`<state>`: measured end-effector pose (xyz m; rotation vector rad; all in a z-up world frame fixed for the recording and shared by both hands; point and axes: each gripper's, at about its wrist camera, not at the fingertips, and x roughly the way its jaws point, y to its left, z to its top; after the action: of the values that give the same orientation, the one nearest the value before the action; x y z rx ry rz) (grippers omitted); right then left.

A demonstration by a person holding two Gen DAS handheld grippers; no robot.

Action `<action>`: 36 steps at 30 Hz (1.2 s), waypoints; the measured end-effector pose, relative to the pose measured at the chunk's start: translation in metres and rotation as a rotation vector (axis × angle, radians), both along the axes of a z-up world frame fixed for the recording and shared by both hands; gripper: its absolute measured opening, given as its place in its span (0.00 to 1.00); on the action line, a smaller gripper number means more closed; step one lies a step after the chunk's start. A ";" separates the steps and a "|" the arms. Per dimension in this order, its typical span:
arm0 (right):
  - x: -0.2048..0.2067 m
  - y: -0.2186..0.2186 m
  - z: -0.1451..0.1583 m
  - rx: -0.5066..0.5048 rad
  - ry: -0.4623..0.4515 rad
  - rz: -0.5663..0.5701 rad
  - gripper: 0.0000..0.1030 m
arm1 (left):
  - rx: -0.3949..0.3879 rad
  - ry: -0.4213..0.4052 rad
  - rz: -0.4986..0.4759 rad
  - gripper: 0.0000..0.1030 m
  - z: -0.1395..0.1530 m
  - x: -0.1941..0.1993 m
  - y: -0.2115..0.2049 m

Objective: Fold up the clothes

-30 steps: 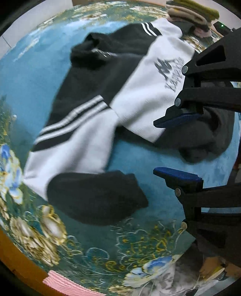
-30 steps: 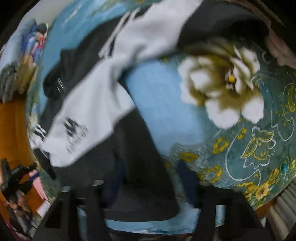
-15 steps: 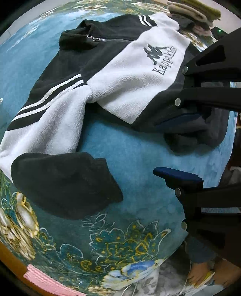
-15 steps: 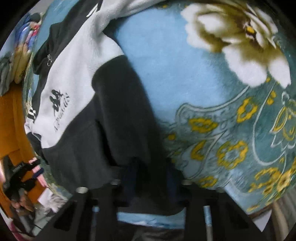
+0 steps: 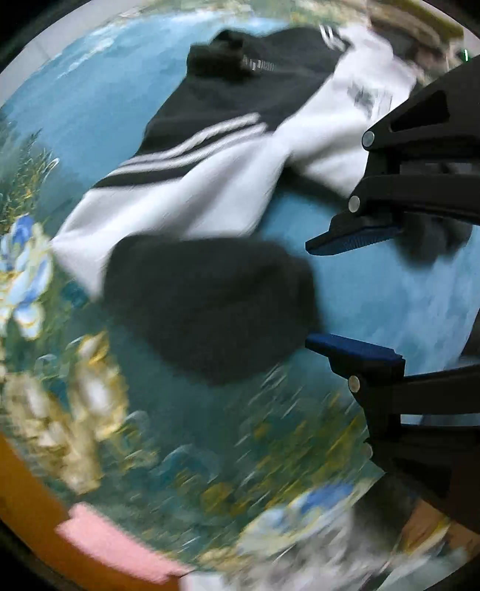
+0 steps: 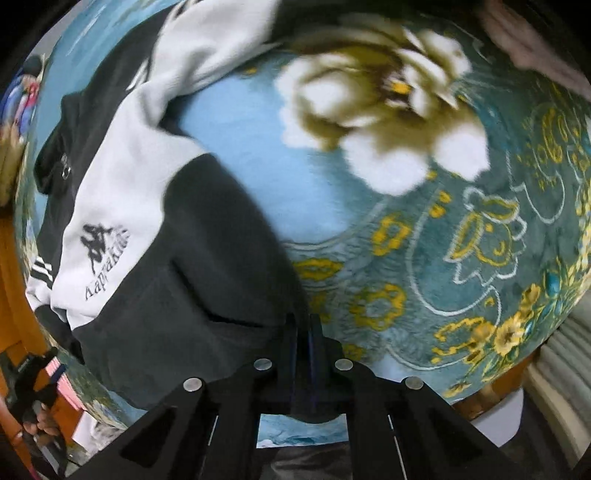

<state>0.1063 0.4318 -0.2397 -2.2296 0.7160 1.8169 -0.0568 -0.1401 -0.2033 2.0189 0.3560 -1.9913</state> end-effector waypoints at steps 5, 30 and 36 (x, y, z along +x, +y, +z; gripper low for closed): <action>-0.012 -0.001 0.029 0.031 0.064 0.023 0.25 | -0.059 -0.002 -0.132 0.45 -0.010 0.003 -0.010; -0.101 -0.176 0.102 0.021 0.172 0.277 0.71 | -0.069 0.069 -0.210 0.14 -0.028 -0.036 -0.041; -0.106 -0.194 0.124 0.036 0.180 0.291 0.71 | -0.037 0.144 -0.056 0.13 0.003 -0.061 -0.140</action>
<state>0.0000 0.2373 -0.1155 -2.2651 0.3963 2.1677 -0.1176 -0.2803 -0.2007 1.8879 0.2939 -2.1674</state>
